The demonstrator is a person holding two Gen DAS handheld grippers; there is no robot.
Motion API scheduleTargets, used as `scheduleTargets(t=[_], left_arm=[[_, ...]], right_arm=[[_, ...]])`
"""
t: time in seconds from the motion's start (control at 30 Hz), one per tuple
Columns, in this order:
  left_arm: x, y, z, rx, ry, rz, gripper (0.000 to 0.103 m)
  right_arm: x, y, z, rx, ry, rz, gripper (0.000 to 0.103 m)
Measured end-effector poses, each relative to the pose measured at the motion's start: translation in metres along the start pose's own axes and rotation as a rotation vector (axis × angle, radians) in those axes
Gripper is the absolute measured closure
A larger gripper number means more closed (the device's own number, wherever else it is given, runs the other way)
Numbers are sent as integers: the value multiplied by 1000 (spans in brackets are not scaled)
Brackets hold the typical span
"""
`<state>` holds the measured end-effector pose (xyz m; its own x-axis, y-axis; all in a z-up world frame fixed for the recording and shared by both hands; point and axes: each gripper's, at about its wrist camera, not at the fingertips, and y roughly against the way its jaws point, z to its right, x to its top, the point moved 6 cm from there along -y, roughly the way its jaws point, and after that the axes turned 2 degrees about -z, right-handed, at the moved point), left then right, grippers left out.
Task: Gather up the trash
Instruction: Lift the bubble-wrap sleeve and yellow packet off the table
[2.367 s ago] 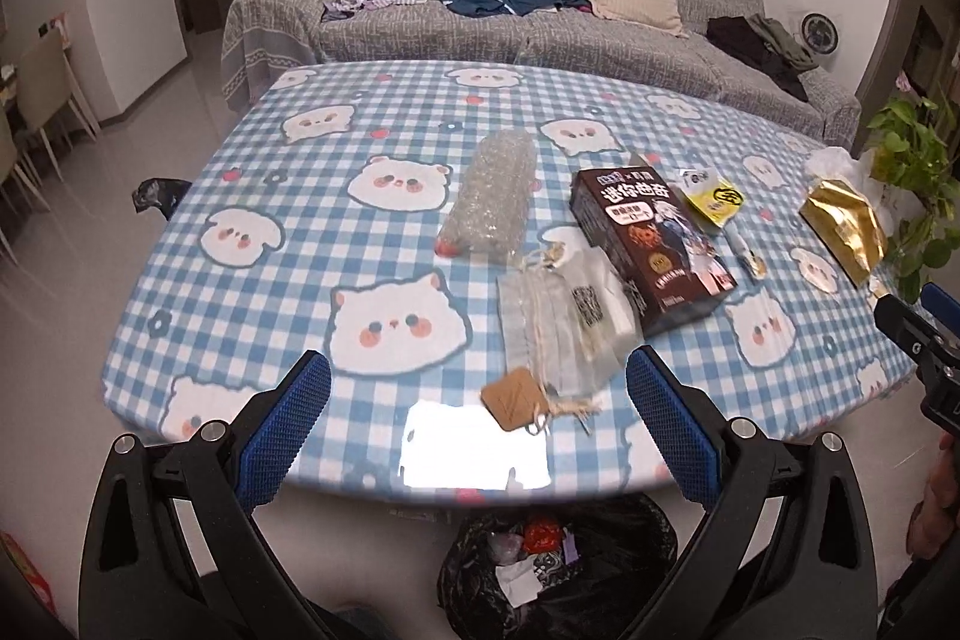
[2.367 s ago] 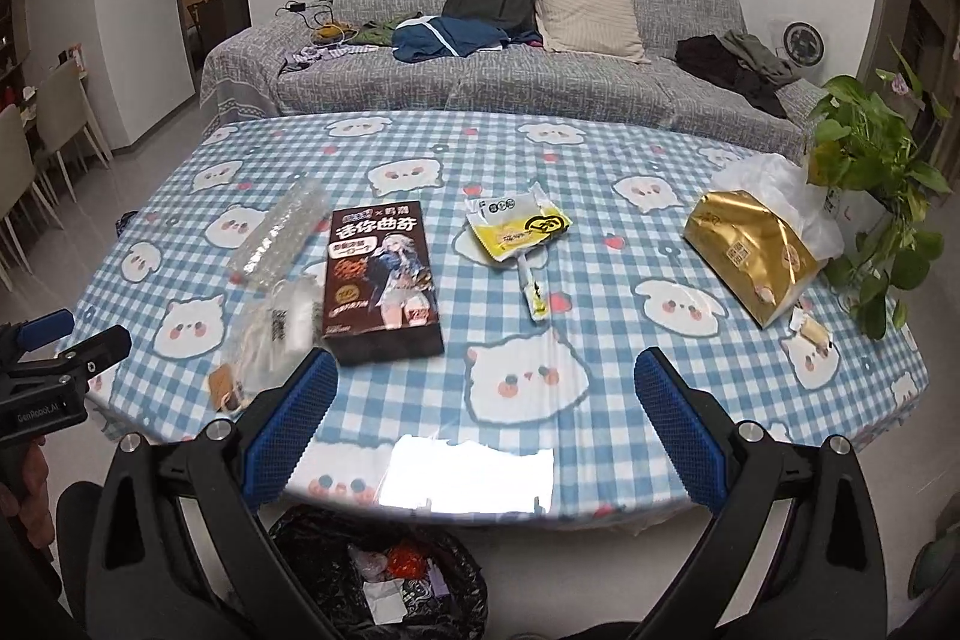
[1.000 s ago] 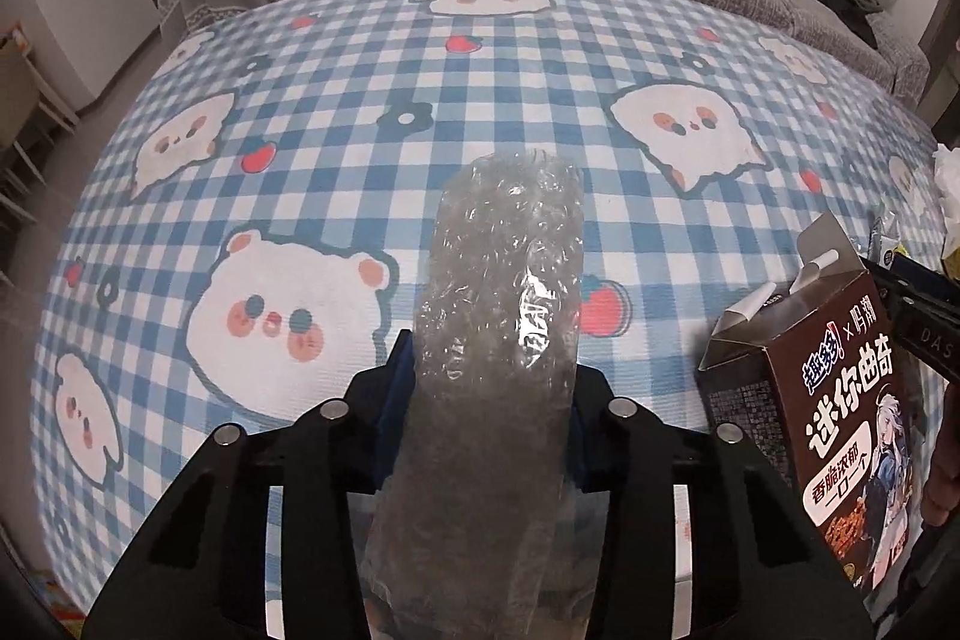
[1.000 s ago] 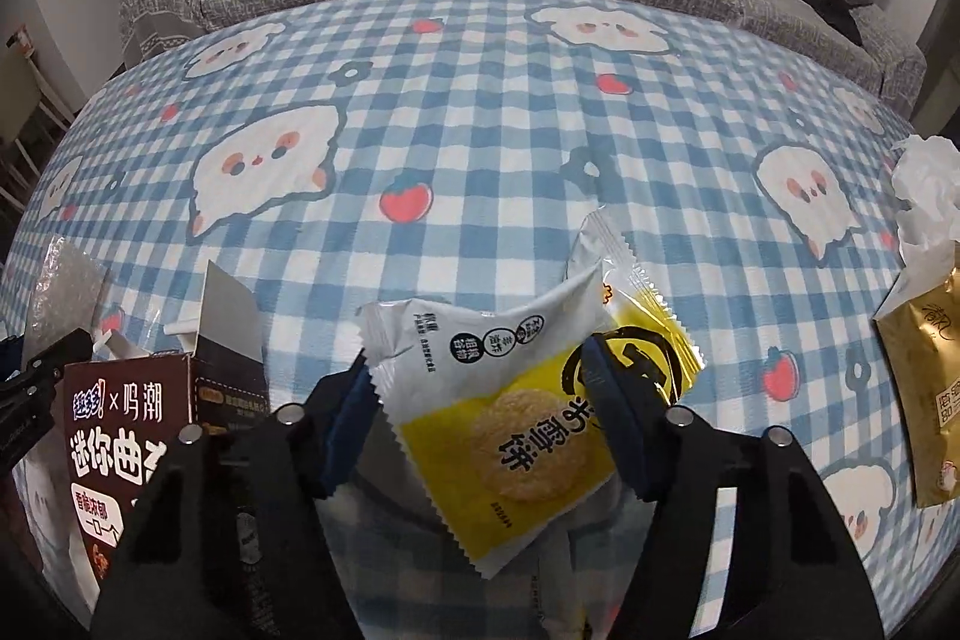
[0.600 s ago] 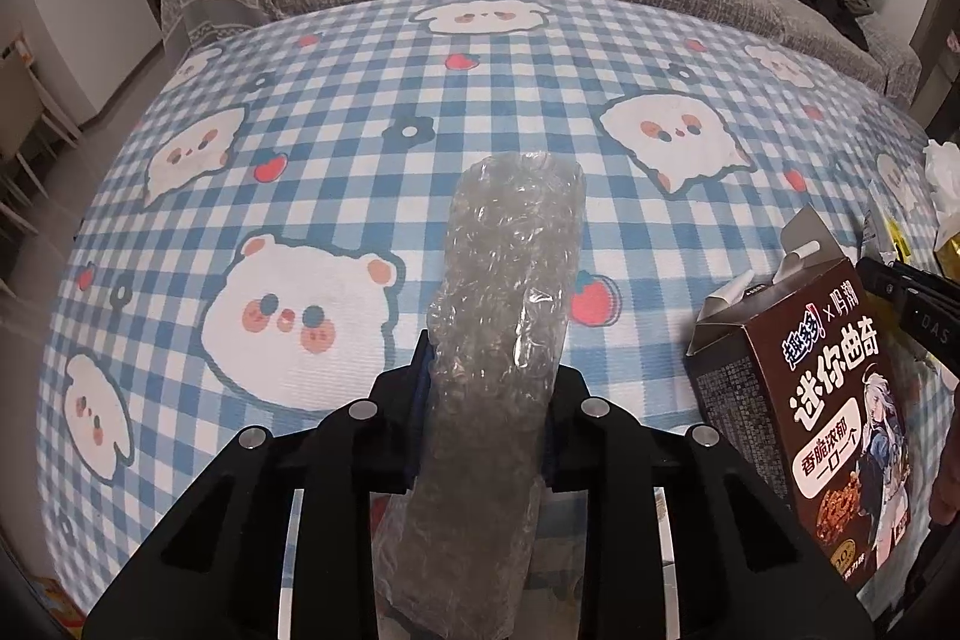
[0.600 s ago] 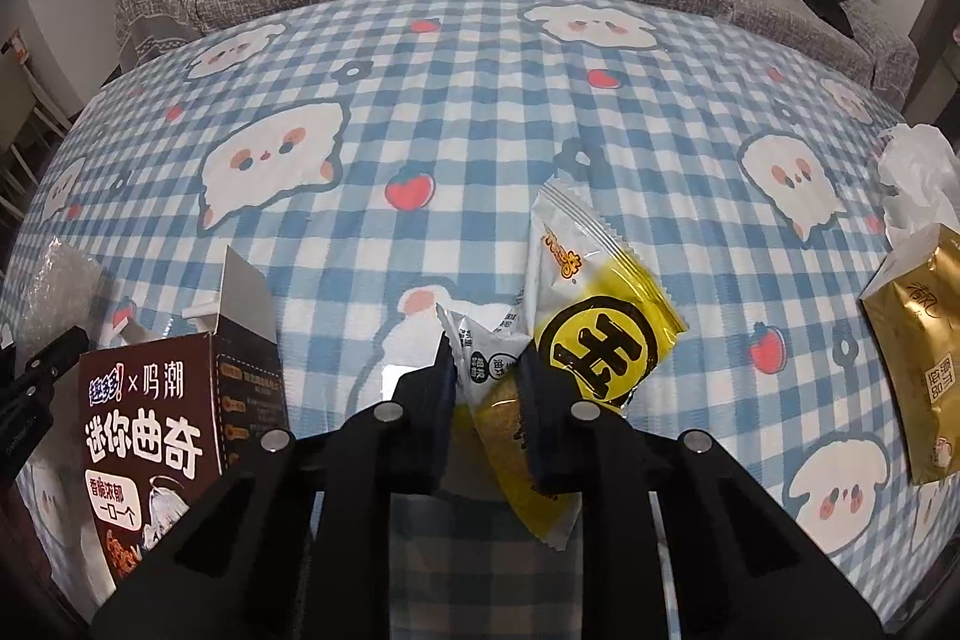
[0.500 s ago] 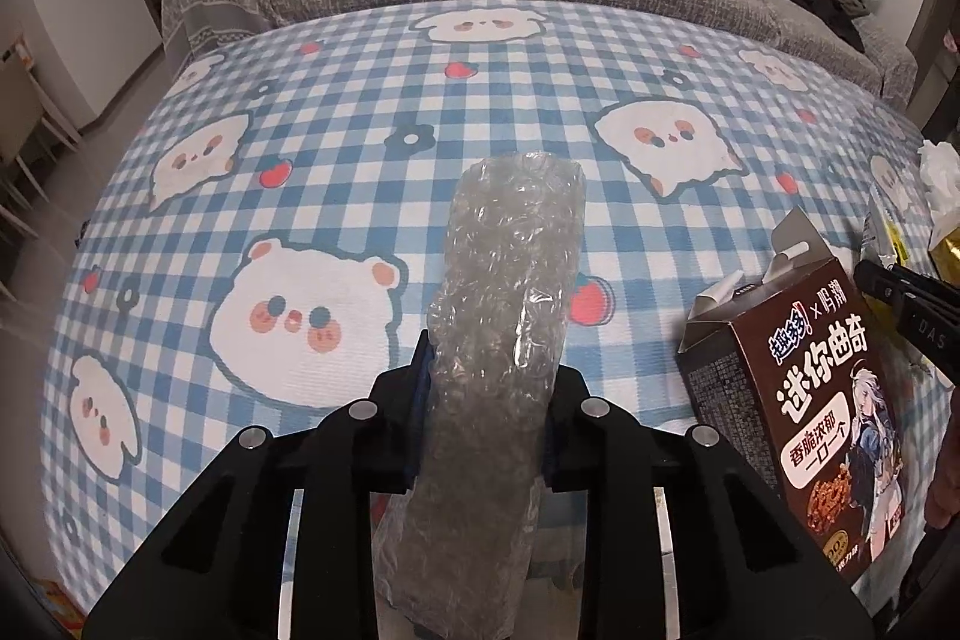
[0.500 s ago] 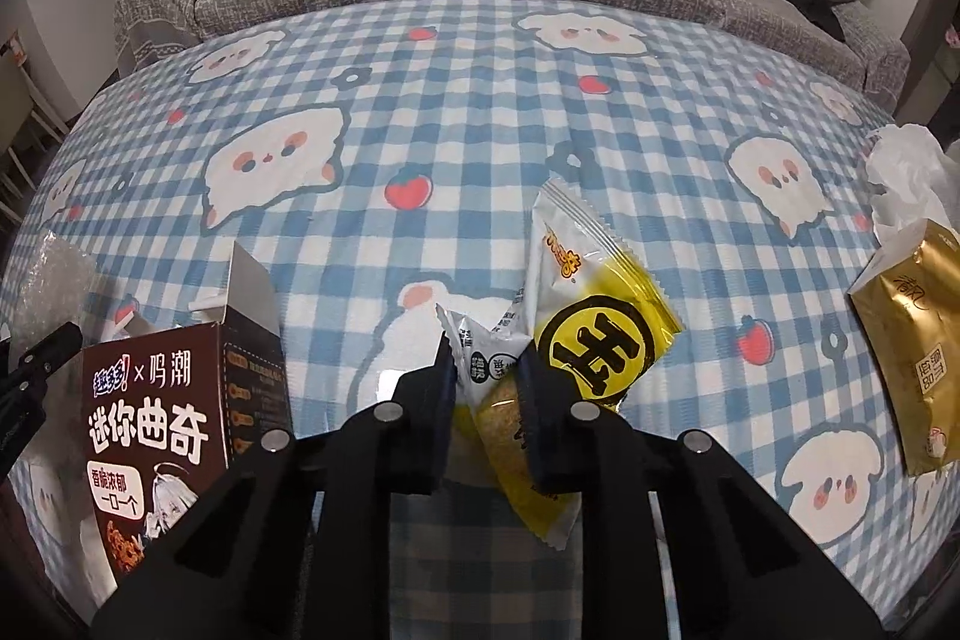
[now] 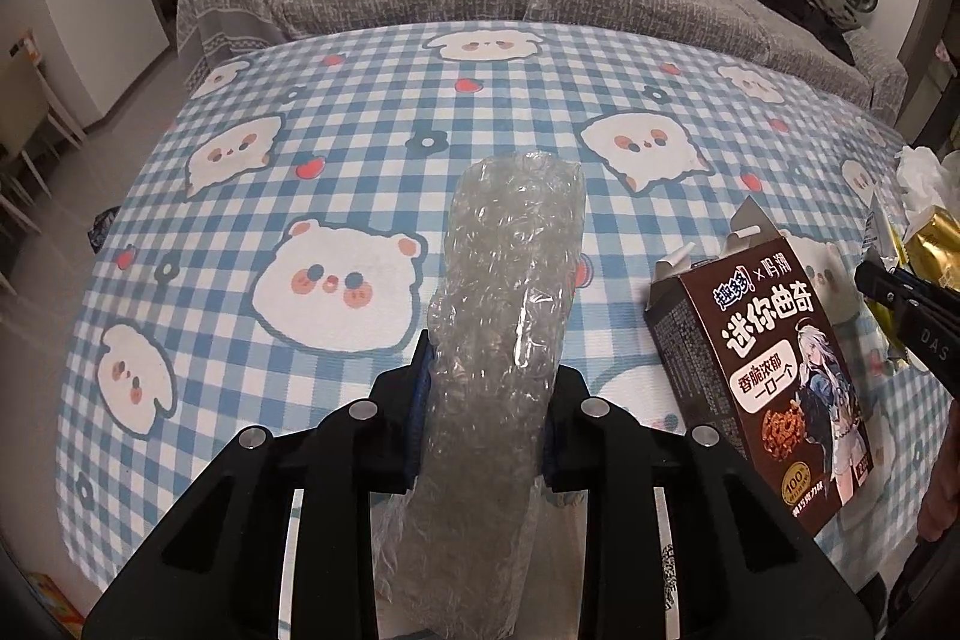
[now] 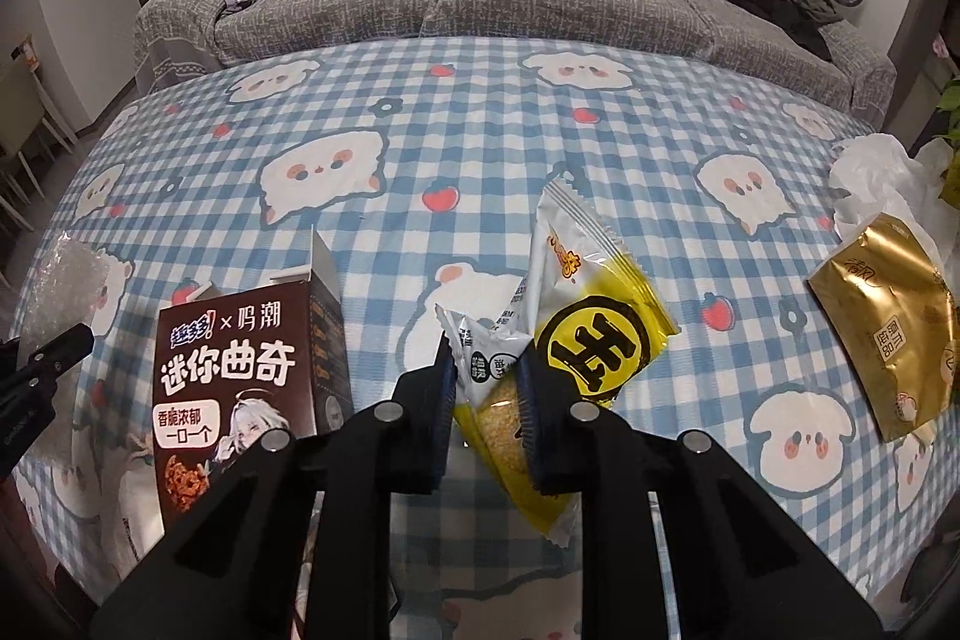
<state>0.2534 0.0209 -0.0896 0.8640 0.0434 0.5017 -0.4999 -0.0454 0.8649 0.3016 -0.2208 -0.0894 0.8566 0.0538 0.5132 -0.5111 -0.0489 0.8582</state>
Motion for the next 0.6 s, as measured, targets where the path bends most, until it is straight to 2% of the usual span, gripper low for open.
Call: scheduleTargets(t=[0.6], left_arm=[[-33, 68, 5, -17, -1, 55, 76]], right_arm=[[-28, 80, -14, 22, -11, 73, 85]])
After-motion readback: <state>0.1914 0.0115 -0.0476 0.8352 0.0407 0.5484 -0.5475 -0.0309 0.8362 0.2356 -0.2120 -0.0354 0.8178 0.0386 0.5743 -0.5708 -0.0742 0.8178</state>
